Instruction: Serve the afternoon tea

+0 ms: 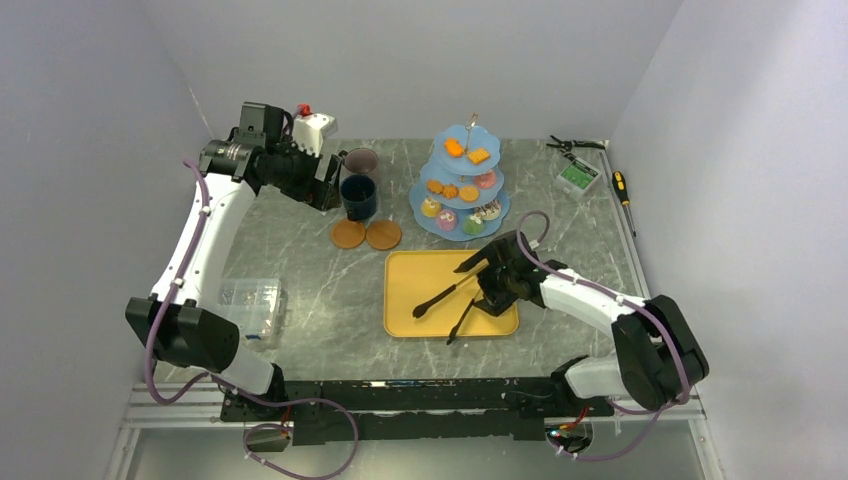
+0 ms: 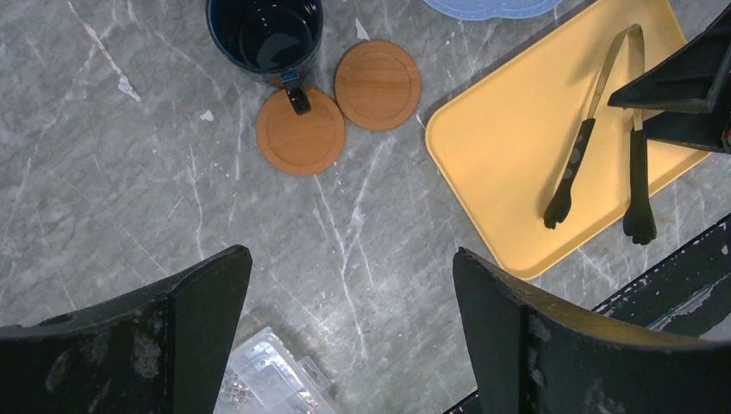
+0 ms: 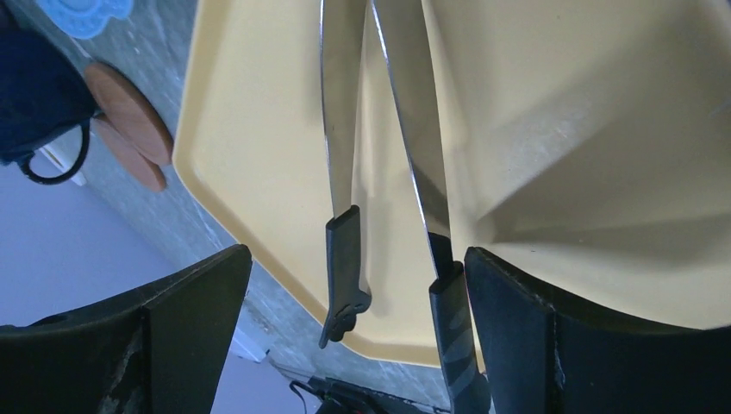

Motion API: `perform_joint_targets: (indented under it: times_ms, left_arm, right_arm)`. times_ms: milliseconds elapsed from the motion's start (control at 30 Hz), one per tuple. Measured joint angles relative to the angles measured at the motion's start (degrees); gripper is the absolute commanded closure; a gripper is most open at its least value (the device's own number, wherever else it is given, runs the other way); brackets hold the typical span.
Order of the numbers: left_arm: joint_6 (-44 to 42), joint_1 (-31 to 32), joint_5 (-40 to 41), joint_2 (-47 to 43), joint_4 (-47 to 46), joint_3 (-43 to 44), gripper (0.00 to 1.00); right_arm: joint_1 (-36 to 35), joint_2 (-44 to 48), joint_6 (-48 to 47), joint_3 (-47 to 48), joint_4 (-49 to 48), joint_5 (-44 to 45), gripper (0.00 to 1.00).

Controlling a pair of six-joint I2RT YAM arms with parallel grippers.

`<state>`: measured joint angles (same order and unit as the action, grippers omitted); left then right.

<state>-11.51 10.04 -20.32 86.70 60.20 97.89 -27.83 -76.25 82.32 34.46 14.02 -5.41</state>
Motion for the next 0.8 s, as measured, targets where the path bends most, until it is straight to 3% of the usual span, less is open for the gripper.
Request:
perform_joint_targets:
  times_ms: [267,433,633,800]
  left_arm:
    - [0.0,0.0,-0.1,0.0,0.0,-0.4,0.07]
    - [0.0,0.0,0.0,0.0,0.0,-0.4,0.07]
    - [0.2,0.0,0.0,0.0,0.0,-0.4,0.07]
    - [0.3,-0.2,0.1,0.0,0.0,-0.4,0.07]
  right_arm:
    - [-1.2,5.2,-1.4,0.1,0.4,2.6,0.03]
    - [-5.8,7.1,-9.5,2.1,0.7,4.8,0.06]
    - [-17.1,2.0,-27.6,17.9,3.1,9.8,0.19]
    - [-24.7,-10.2,-39.5,34.6,4.9,16.0,0.27]
